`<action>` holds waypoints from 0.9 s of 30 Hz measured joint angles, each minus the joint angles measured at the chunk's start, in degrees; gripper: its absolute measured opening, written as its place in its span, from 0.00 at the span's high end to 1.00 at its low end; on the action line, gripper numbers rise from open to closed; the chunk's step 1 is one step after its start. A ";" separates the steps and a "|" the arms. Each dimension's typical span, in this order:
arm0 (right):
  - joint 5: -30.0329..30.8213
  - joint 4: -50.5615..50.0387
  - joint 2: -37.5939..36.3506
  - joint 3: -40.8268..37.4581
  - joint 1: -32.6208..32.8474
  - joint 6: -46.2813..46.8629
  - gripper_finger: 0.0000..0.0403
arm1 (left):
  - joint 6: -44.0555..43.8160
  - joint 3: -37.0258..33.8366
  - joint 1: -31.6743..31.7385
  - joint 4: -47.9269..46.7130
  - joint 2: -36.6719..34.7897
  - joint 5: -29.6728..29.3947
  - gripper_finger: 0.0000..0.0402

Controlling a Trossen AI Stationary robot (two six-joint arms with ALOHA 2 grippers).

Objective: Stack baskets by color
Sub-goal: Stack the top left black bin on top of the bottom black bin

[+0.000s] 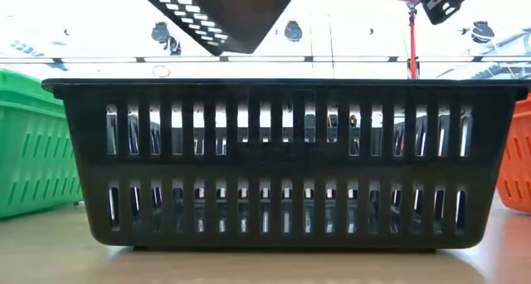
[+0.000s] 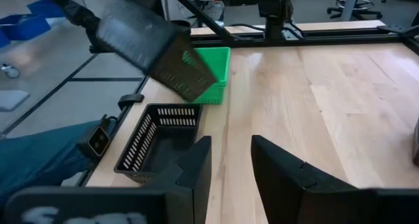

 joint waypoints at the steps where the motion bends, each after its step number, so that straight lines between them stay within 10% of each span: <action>1: -0.02 -0.02 0.00 0.00 -0.12 0.00 0.74 | -0.17 0.05 0.51 -0.89 -0.04 0.06 0.98; 12: -0.02 7.92 1.77 0.00 -0.64 -1.75 0.74 | -0.47 -3.06 0.85 -0.83 0.13 -2.92 0.98; 18: -3.06 26.26 12.26 2.61 -0.42 -11.28 0.68 | -0.02 -3.06 1.95 -0.80 0.11 -4.08 0.96; 27: -3.18 18.74 28.70 18.01 -2.46 -18.66 0.48 | 2.91 -3.09 3.55 -0.78 0.11 -4.20 0.97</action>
